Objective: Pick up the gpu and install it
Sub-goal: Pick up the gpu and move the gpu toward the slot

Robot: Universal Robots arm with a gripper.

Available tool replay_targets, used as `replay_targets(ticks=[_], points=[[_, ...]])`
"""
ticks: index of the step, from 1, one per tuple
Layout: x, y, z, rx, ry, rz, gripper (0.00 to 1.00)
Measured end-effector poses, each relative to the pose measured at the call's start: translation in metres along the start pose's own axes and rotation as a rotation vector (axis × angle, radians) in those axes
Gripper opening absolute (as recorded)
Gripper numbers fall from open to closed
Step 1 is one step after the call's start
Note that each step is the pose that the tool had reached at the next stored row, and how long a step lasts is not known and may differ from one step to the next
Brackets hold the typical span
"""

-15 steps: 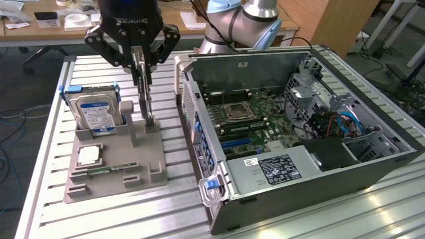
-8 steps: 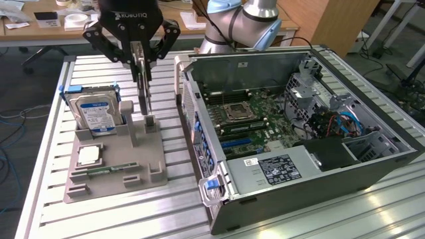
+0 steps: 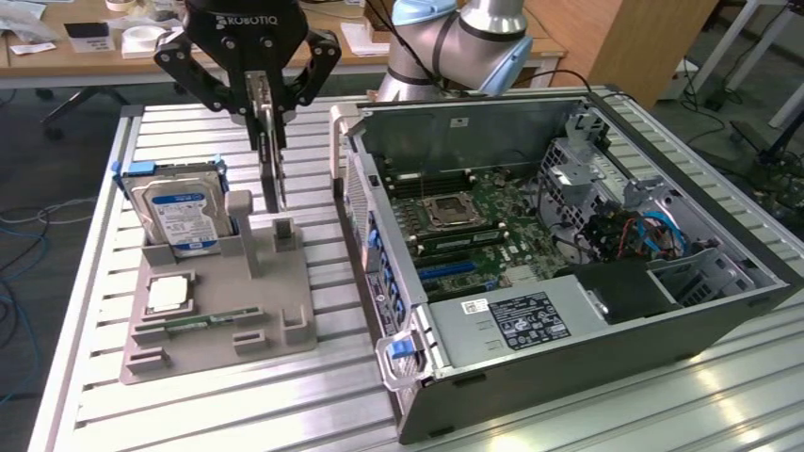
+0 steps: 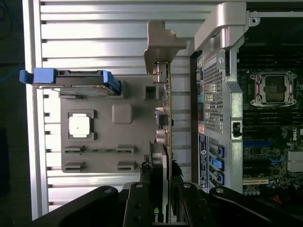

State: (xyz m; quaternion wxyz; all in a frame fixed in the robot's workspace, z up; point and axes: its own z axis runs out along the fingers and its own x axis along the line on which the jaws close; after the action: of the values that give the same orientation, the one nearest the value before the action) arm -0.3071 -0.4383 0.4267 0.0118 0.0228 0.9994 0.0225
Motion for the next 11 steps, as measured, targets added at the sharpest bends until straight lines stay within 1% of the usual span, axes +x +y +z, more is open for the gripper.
replay_targets(ticks=[5,11], points=[[-0.0025,0.0001,0.0000,0.0001,0.0001,0.000,0.27],[-0.0095,0.0004,0.0002,0.0000,0.0000,0.000,0.27]])
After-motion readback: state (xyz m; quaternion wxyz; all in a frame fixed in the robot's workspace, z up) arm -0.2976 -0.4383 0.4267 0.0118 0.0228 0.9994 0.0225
